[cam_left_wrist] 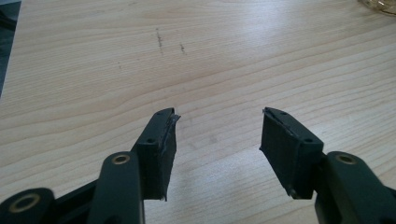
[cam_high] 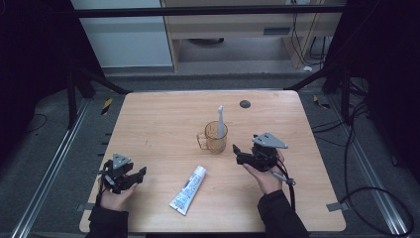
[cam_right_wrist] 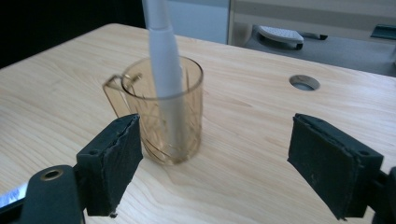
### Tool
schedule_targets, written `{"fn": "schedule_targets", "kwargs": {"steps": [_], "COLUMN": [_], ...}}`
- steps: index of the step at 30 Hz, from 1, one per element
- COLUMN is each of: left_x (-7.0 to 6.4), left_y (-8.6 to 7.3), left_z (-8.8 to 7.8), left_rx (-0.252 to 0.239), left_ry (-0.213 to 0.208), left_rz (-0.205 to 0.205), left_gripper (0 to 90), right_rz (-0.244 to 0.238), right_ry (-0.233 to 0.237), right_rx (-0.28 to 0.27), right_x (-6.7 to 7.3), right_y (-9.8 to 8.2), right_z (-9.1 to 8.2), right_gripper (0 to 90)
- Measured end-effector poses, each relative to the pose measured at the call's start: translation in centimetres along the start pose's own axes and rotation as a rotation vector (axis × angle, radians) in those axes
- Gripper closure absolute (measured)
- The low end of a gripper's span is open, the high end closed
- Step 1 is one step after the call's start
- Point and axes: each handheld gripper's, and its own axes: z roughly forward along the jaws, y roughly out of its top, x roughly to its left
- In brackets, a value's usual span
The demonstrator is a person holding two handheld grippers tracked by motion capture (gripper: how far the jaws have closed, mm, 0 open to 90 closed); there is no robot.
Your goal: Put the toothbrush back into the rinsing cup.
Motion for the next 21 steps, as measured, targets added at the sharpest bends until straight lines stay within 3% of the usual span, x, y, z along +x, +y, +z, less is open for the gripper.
{"fn": "schedule_targets", "kwargs": {"steps": [11,21], "left_x": [-1.0,-2.4], "left_y": [0.1,0.1], "left_z": [-0.1,0.0], "left_rx": [0.016,0.042], "left_ry": [-0.047,-0.119], "left_rz": [0.03,0.052], "left_gripper": [59.0,72.3], "right_rz": [-0.023,-0.006], "right_ry": [-0.018,-0.038], "right_rx": [0.055,0.099], "right_x": [-2.3,-4.0], "right_y": [-1.8,-3.3], "right_z": [-1.9,-3.0], "right_gripper": [18.5,18.2]}}
